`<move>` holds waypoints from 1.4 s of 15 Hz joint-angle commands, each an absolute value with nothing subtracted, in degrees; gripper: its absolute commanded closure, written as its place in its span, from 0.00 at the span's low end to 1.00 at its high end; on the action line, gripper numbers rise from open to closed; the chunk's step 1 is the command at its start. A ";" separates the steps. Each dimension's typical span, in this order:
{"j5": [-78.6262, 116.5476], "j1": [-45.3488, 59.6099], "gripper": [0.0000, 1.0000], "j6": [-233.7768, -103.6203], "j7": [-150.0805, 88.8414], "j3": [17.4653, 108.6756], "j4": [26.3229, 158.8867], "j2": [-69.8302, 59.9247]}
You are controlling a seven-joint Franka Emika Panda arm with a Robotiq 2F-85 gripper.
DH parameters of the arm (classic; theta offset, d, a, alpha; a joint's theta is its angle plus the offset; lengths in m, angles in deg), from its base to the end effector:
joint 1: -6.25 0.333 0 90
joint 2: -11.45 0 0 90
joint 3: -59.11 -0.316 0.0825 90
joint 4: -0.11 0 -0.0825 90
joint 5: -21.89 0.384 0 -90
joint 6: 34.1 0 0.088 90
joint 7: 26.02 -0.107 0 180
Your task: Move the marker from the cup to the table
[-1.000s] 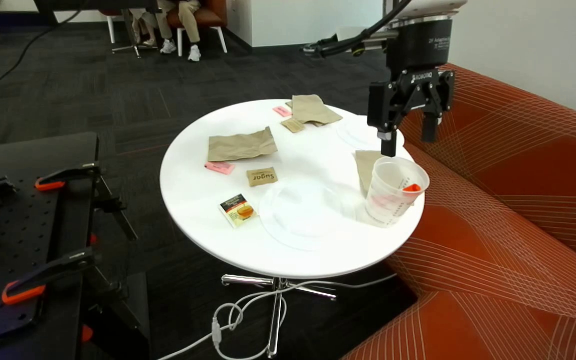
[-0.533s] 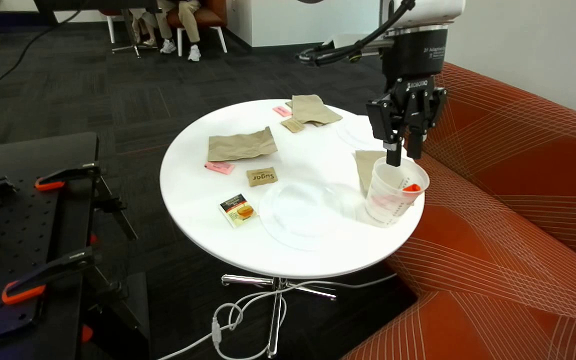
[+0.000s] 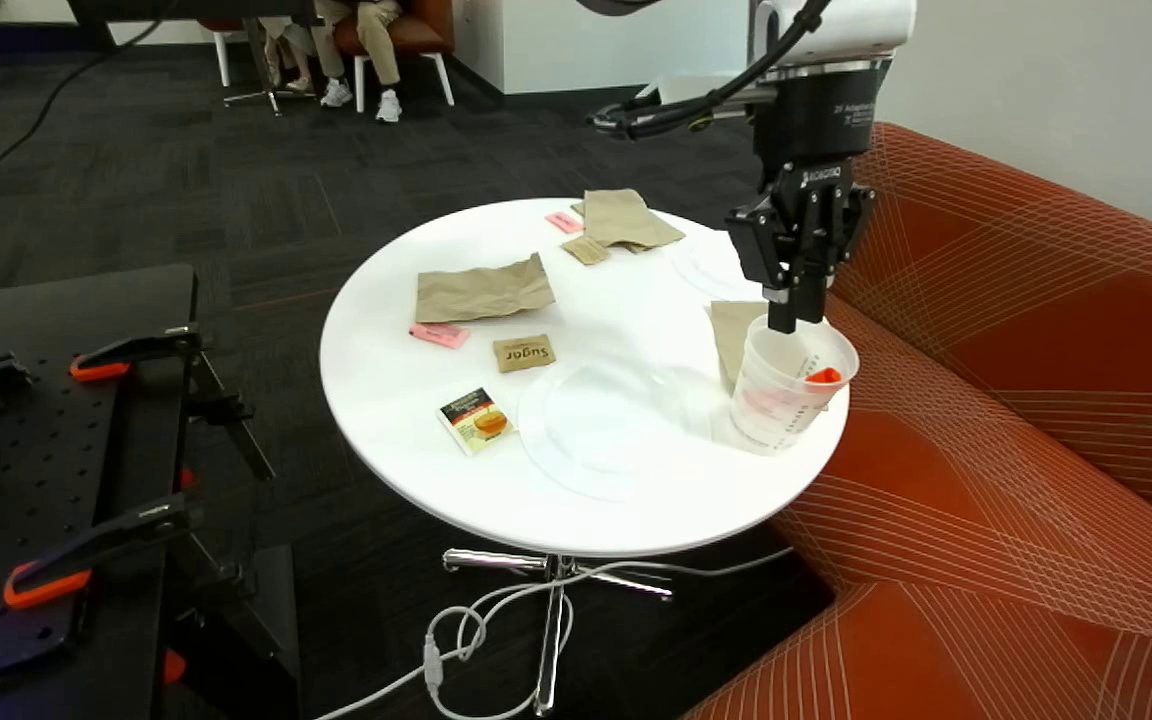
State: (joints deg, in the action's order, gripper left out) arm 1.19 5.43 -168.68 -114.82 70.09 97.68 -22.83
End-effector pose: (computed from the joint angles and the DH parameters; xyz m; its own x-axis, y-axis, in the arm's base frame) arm 0.6690 -0.1306 0.2577 0.0955 -0.9265 0.3640 -0.9951 -0.0978 0.0122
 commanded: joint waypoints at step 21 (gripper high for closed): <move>2.82 6.86 0.54 -174.12 -112.40 72.06 96.93 -26.54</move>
